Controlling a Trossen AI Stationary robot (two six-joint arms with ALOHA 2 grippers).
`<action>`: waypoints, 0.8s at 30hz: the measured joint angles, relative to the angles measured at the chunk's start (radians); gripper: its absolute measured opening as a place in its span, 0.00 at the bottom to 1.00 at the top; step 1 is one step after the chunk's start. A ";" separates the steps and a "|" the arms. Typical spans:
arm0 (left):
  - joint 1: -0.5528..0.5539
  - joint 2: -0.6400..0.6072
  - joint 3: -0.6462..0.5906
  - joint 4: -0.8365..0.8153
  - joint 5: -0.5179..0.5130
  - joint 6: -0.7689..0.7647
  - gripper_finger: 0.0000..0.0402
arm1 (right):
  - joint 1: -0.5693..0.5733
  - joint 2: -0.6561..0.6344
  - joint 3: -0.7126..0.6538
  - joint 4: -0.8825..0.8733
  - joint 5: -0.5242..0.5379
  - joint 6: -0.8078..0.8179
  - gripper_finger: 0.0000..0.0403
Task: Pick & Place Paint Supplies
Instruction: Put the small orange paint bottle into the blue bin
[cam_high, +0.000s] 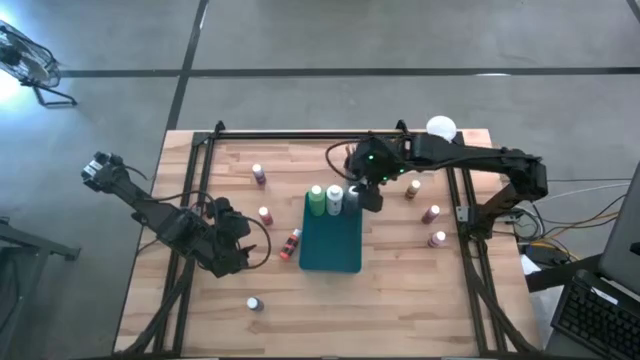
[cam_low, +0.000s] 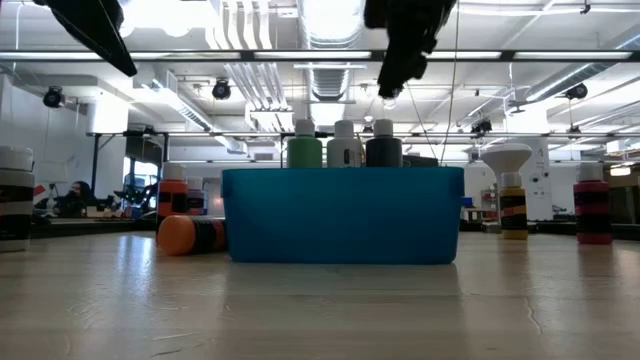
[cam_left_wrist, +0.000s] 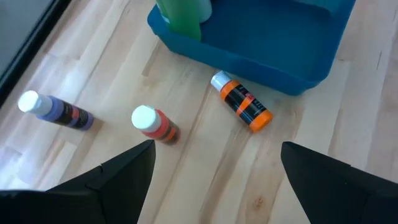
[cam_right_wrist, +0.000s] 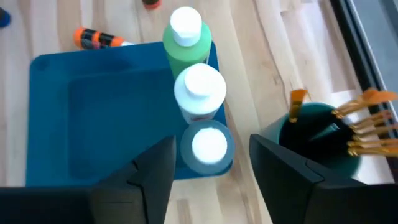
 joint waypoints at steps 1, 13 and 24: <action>0.003 0.000 0.000 0.000 0.006 -0.003 0.87 | 0.002 -0.012 0.008 -0.016 0.000 0.002 0.48; 0.078 0.051 0.000 0.164 0.091 0.083 0.87 | 0.007 -0.173 0.020 -0.038 0.000 0.028 0.40; 0.142 0.280 0.000 0.350 0.118 0.056 0.87 | 0.007 -0.228 0.019 -0.044 0.052 0.015 0.32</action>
